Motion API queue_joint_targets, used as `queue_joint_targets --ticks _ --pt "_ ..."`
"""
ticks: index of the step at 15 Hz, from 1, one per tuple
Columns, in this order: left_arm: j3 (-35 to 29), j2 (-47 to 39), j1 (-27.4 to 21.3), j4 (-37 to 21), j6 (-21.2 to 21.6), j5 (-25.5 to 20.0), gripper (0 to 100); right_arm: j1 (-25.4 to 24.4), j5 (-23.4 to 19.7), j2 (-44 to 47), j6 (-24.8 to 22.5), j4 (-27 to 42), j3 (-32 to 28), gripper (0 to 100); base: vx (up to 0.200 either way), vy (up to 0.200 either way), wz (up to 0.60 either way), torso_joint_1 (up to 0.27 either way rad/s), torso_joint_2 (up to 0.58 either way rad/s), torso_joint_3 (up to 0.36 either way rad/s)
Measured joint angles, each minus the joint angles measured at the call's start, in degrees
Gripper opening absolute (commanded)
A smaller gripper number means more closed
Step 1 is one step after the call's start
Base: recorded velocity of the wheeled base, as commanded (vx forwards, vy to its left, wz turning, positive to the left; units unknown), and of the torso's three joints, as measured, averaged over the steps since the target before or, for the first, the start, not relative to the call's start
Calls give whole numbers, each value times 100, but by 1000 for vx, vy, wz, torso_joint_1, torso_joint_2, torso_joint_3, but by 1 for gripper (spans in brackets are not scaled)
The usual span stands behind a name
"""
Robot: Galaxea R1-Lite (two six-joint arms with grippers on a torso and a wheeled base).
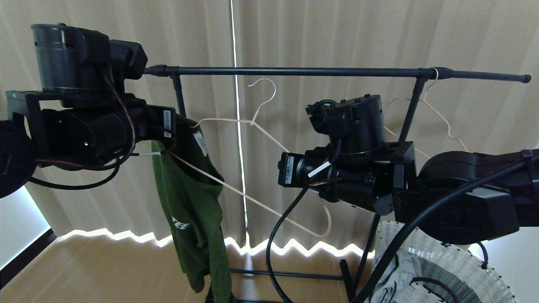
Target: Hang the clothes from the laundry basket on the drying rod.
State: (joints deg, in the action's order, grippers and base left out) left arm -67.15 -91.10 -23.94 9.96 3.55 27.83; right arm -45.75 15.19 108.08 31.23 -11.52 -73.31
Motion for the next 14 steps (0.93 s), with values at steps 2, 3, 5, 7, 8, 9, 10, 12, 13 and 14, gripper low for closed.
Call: queue_joint_targets --ticks 2,3,5,7,8,9,10,12,13,14 --pt "0 37 -96 -4 -57 -2 0 33 55 57 2 -24 -74 0 0 0 0 0 0 0" --pt "0 45 -177 -6 -126 -5 0 37 60 74 5 -38 -100 0 0 0 0 0 0 0" --pt "-35 48 -436 -6 -456 -5 0 17 73 110 0 -141 -140 0 0 0 0 0 0 0" --pt "-149 26 -709 -6 -894 -17 0 -30 77 156 -45 -325 -160 0 0 0 0 0 0 0" --pt "-210 11 -800 -4 -986 -33 0 -46 76 173 -59 -367 -163 0 0 0 0 0 0 0" --pt "-239 0 -839 -6 -1001 -38 0 -52 76 184 -61 -369 -163 0 0 0 0 0 0 0" --pt "-284 -18 -874 -9 -1123 -71 0 -88 77 208 -59 -367 -177 0 0 0 0 0 0 0" --pt "-556 -79 -955 40 -1525 -295 0 -195 73 269 -78 -490 -188 0 0 0 0 0 0 0" --pt "-695 -112 -970 44 -1643 -449 0 -254 73 305 -143 -556 -179 0 0 0 0 0 0 0" --pt "-822 -145 -968 52 -1769 -545 0 -308 73 339 -208 -627 -157 0 0 0 0 0 0 0"
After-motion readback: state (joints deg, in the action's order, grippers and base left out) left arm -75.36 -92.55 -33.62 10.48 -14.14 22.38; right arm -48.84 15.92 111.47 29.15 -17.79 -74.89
